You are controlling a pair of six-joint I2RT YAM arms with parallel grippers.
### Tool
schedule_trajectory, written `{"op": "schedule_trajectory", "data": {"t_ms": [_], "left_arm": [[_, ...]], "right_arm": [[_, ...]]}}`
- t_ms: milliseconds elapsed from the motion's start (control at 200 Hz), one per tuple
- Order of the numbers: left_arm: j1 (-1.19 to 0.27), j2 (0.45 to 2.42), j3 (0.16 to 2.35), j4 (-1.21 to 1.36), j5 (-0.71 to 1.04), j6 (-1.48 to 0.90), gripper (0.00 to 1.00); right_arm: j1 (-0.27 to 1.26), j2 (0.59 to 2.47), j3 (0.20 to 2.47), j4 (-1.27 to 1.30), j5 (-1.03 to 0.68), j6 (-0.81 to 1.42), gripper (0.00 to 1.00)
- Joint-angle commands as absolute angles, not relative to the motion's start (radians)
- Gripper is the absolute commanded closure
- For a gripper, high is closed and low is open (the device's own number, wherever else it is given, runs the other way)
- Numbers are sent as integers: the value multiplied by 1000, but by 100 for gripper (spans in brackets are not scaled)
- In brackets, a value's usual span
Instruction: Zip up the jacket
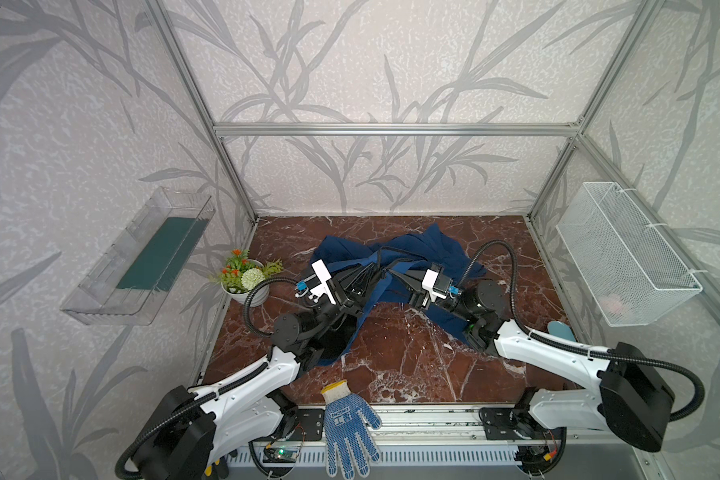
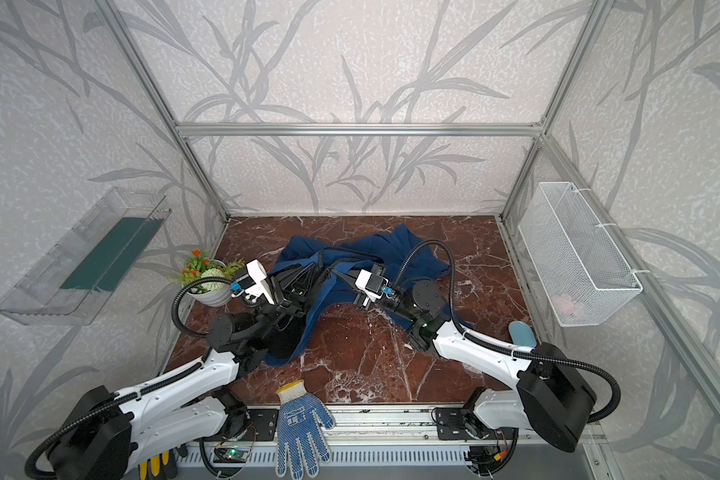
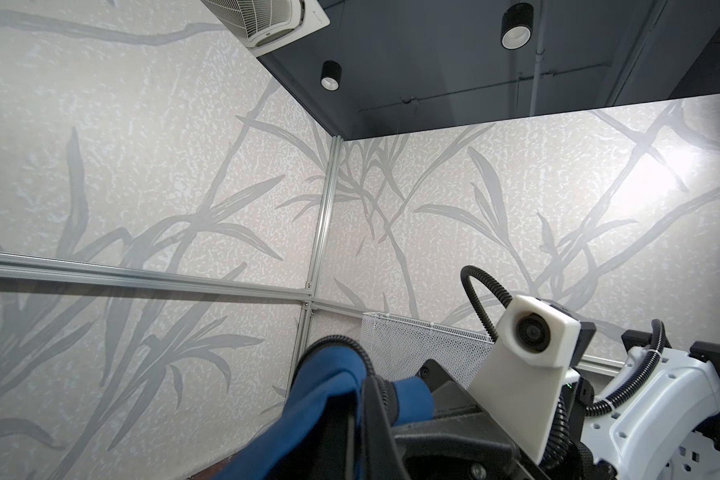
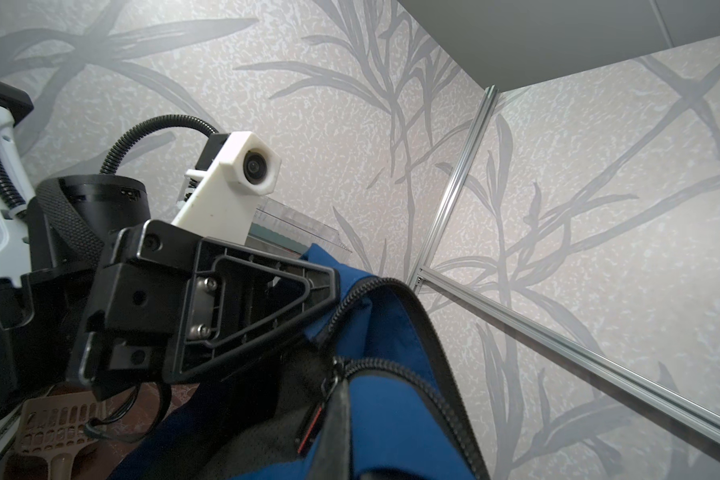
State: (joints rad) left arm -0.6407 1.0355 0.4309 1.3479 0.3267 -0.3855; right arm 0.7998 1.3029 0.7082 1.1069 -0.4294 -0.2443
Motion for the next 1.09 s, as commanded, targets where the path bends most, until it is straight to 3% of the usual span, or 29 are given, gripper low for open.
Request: {"op": "schedule_trajectory", "data": {"t_ms": [0, 1090], "left_arm": [[-645, 1020, 439, 1412, 350, -386, 100], [-647, 992, 466, 1411, 332, -418, 100]], "right_arm": [[796, 1308, 754, 1203, -464, -209, 100], [796, 1327, 767, 1173, -508, -193, 100]]}}
